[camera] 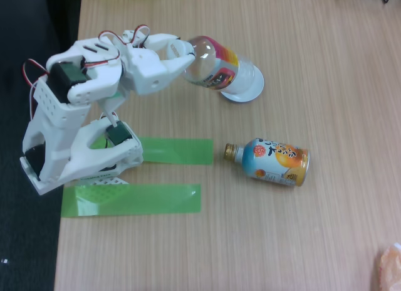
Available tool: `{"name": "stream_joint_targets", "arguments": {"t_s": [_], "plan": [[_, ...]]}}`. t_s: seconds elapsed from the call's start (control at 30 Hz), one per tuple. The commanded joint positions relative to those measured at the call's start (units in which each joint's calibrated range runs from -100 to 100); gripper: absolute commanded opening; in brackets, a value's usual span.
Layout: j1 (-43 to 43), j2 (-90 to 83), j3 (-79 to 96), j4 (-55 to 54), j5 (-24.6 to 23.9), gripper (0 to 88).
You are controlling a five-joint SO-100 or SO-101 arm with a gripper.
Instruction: Pick up the plastic bottle and stand it up on the white place
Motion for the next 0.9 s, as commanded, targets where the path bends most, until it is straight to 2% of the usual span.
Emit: {"name": "stream_joint_targets", "arguments": {"t_s": [0.0,0.2,0.87], "plan": [[-0.6,0.6,0.3,-2.1,-0.1,8.9],[-3.7,0.6,3.3,-10.6,0.0,8.9],[-3.8,0.4,8.8,-11.5,-0.1,8.9]]}}
